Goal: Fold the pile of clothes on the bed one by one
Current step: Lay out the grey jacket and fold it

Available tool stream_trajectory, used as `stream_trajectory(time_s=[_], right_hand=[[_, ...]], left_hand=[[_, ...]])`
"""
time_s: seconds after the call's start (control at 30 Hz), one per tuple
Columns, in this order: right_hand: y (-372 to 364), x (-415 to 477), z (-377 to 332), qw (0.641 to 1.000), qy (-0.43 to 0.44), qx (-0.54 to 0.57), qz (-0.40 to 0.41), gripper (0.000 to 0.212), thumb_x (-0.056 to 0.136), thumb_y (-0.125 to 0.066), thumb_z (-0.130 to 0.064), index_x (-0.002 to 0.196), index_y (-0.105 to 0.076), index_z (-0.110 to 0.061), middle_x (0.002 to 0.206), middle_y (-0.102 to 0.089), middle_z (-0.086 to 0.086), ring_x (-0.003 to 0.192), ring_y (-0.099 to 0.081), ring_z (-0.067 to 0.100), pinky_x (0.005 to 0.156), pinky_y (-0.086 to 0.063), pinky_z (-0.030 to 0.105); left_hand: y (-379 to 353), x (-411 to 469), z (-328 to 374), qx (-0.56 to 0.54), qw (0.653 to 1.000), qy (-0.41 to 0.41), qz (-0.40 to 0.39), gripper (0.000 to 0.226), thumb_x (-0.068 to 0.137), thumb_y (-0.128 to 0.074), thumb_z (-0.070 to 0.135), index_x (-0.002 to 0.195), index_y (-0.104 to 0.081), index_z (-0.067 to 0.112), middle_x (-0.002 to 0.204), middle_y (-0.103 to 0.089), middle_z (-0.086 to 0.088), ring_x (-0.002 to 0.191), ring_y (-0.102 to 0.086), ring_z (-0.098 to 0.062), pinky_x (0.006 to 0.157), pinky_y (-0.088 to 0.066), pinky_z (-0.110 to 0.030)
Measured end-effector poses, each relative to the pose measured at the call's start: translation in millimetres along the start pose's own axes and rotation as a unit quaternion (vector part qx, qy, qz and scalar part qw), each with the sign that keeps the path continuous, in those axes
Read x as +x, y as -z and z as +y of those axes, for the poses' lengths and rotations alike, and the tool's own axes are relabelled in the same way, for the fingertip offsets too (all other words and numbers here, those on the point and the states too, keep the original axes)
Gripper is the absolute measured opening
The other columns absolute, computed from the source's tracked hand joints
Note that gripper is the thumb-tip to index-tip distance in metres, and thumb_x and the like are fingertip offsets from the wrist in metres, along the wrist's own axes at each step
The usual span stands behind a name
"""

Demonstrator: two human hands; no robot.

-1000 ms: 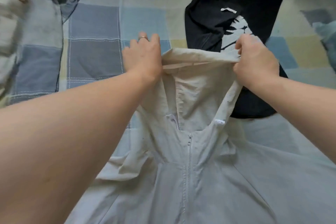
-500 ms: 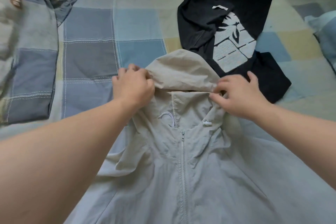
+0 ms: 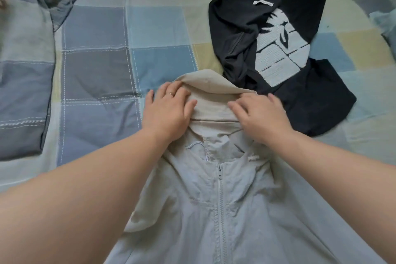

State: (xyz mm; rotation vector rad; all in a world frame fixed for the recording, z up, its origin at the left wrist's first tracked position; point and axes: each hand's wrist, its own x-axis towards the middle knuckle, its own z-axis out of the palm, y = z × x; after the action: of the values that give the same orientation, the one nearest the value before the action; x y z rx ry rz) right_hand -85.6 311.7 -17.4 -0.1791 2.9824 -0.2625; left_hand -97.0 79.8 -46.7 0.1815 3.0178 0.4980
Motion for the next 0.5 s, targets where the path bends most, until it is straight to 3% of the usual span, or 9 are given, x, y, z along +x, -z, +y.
stream_trajectory(time_s=[0.03,0.1,0.2,0.27,0.33,0.4,0.5], right_hand=[[10,5,-1,0.997,-0.013,0.003,0.072,0.042,0.097,-0.033,-0.057,0.097,-0.065,-0.03,0.111,-0.06,-0.005,0.114,-0.054,0.024,0.102,-0.032,0.045],[20,12,0,0.994,-0.036,0.013,0.103,0.032,0.097,-0.051,-0.045,0.12,-0.061,-0.025,0.125,-0.055,0.001,0.119,-0.048,0.028,0.098,-0.033,0.044],[23,20,0,0.991,-0.098,0.077,-0.05,0.068,0.095,-0.059,-0.042,0.154,-0.027,-0.03,0.152,-0.036,0.004,0.138,-0.036,0.031,0.11,-0.03,0.049],[23,19,-4,0.98,-0.13,0.13,-0.08,0.08,0.093,-0.062,-0.041,0.158,-0.016,-0.033,0.156,-0.033,0.004,0.14,-0.036,0.03,0.114,-0.031,0.052],[26,12,-5,0.973,-0.146,0.168,-0.057,0.083,0.091,-0.064,-0.037,0.158,-0.014,-0.034,0.155,-0.035,0.004,0.138,-0.041,0.029,0.114,-0.031,0.052],[35,5,-8,0.972,-0.157,0.169,-0.047,0.083,0.091,-0.064,-0.033,0.158,-0.014,-0.035,0.15,-0.042,0.002,0.133,-0.046,0.029,0.113,-0.031,0.049],[49,-1,-3,0.966,-0.174,0.181,-0.058,0.083,0.087,-0.069,-0.031,0.155,-0.022,-0.035,0.117,-0.057,-0.004,0.118,-0.054,0.029,0.108,-0.037,0.046]], left_hand=[[6,5,3,-0.022,0.998,0.027,0.052,0.042,0.101,-0.041,0.052,0.126,-0.057,0.022,0.155,-0.04,-0.003,0.14,-0.034,-0.03,0.11,-0.03,-0.047],[17,17,8,-0.073,0.99,0.094,0.07,0.051,0.094,-0.059,0.051,0.131,-0.05,0.017,0.15,-0.04,-0.008,0.132,-0.041,-0.035,0.104,-0.035,-0.045],[30,32,11,-0.107,0.98,0.165,-0.036,0.082,0.086,-0.071,0.053,0.149,-0.032,0.016,0.149,-0.043,-0.01,0.134,-0.045,-0.034,0.107,-0.037,-0.045],[35,37,12,-0.136,0.968,0.201,-0.069,0.068,0.085,-0.071,0.053,0.136,-0.044,0.016,0.131,-0.057,-0.006,0.123,-0.055,-0.031,0.098,-0.045,-0.041],[36,32,16,-0.135,0.973,0.167,-0.084,0.033,0.085,-0.069,0.047,0.101,-0.056,0.02,0.106,-0.066,-0.003,0.105,-0.062,-0.031,0.08,-0.046,-0.035],[42,20,23,-0.159,0.979,0.11,-0.065,0.022,0.085,-0.065,0.034,0.076,-0.05,0.022,0.085,-0.062,-0.001,0.095,-0.061,-0.033,0.073,-0.044,-0.035],[54,0,37,-0.201,0.979,0.024,-0.024,0.024,0.085,-0.058,0.018,0.071,-0.04,0.023,0.077,-0.049,0.003,0.082,-0.051,-0.029,0.064,-0.037,-0.037]])
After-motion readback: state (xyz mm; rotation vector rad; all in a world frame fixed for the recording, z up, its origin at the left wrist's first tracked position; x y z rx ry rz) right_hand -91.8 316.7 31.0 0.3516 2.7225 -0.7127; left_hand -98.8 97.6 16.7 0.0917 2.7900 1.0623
